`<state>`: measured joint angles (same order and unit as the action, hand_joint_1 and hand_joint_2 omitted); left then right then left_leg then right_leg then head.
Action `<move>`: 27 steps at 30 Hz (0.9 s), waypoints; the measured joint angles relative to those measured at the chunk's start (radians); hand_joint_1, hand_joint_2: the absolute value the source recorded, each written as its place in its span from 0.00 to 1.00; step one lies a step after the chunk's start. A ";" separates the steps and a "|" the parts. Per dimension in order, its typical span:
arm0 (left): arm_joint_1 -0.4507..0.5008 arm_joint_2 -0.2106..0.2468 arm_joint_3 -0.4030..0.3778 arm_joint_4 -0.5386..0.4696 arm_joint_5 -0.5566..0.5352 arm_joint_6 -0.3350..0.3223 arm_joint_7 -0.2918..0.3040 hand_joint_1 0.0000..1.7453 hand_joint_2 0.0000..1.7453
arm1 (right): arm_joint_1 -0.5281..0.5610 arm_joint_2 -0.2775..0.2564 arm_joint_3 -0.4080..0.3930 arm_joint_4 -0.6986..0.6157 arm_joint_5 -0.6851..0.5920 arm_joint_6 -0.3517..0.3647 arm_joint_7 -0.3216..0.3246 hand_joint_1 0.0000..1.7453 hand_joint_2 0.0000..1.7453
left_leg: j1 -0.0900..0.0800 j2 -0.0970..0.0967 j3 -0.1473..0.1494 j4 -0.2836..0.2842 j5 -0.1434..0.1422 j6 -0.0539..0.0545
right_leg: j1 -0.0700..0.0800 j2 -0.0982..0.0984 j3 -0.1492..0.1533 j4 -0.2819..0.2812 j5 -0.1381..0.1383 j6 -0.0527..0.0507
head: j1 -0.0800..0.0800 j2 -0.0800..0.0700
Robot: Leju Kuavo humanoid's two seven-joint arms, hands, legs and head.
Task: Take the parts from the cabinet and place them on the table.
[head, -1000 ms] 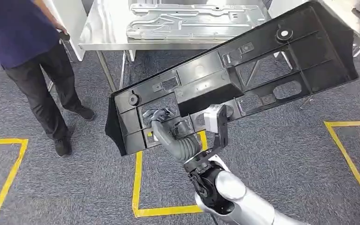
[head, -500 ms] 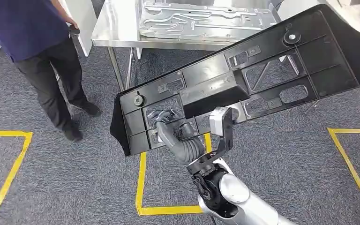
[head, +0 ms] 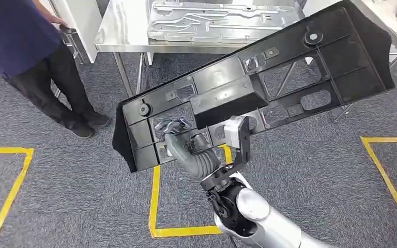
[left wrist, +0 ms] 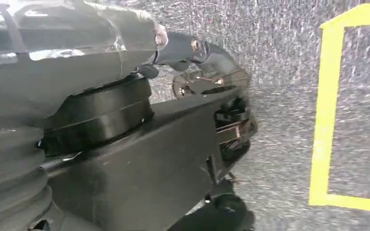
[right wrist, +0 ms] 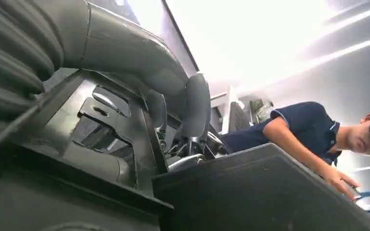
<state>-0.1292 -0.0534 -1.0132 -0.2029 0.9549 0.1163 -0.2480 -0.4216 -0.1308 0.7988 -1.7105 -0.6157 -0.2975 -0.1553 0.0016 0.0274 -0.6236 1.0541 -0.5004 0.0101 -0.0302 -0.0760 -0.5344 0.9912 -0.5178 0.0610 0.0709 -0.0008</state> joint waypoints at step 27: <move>0.026 0.061 0.072 0.000 0.099 0.012 0.000 0.00 1.00 | 0.058 0.011 -0.010 0.060 0.006 -0.086 -0.057 1.00 1.00 | 0.025 -0.013 -0.139 0.129 -0.153 -0.068 | -0.010 0.077 0.151 -0.023 -0.113 -0.049 | -0.022 0.000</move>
<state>-0.1032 0.0076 -0.9415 -0.2026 1.0540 0.1286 -0.2480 -0.3639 -0.1194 0.7893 -1.6503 -0.6100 -0.3838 -0.2121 0.0271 0.0146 -0.7626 1.1829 -0.6534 -0.0584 -0.0400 0.0012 -0.3829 0.9686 -0.6304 0.0121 0.0485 -0.0008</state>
